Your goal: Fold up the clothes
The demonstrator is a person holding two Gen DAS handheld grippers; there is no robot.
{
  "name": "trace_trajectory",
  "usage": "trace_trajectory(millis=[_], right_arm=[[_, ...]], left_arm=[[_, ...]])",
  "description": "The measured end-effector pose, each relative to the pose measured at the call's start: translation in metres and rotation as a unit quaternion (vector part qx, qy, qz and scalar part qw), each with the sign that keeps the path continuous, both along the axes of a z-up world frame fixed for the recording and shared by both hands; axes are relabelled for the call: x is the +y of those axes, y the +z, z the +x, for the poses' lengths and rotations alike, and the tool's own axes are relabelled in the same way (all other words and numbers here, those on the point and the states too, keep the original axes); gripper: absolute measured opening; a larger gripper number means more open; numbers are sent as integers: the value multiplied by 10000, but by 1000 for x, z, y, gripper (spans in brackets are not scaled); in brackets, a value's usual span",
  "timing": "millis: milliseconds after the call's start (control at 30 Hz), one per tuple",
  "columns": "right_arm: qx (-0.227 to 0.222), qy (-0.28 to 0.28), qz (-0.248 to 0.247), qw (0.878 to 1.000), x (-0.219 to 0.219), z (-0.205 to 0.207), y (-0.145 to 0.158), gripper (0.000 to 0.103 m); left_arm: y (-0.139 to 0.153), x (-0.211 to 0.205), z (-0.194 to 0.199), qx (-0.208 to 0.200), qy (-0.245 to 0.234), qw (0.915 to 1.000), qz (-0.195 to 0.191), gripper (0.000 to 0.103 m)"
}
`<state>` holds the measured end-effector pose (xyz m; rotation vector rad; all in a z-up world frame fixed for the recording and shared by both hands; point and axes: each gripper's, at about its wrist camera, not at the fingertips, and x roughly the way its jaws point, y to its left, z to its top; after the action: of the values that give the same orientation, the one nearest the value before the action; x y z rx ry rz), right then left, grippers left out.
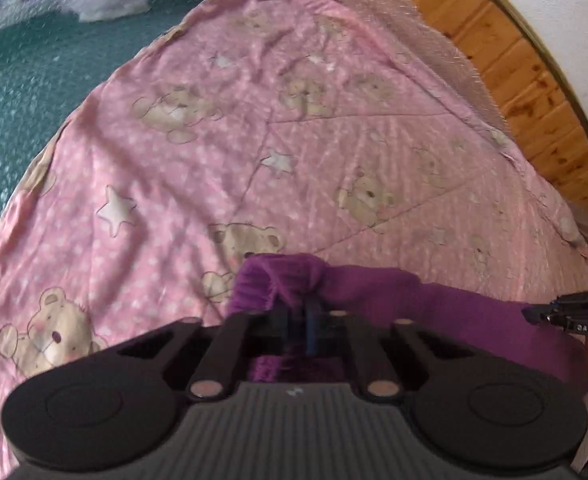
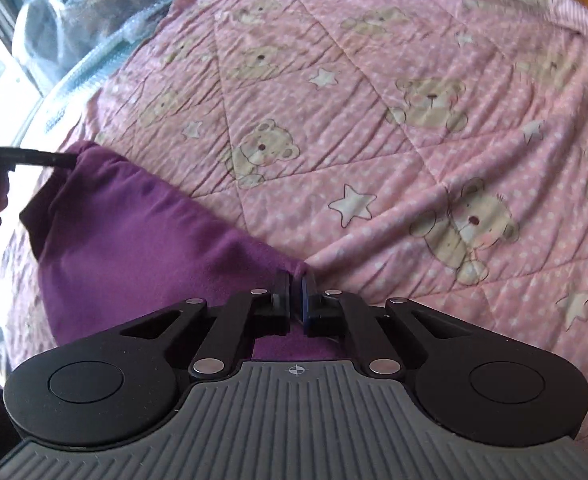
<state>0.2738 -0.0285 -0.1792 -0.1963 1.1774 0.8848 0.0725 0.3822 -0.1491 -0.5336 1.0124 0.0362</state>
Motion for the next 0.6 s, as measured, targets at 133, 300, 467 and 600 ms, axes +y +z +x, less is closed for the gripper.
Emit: trace_trajectory(millis=[133,300,467,600], right_arm=[[-287,357,353,9983,-31,-44,39,0],[336,480,47,9983,-55,-88,4,0],[696,363,235,9966,-61,-78,4,21],[805,403,673,9937,-60,-66,30,32]], left_arm=[[33,-11,-78,-599,-151,9976,-318,7],[5,-32,-126,174,-8,9989,-446,8],[3,-33,-117,201,-31,9987,-463,11],[9,-31,-110,133,-191,9989,-396,15]])
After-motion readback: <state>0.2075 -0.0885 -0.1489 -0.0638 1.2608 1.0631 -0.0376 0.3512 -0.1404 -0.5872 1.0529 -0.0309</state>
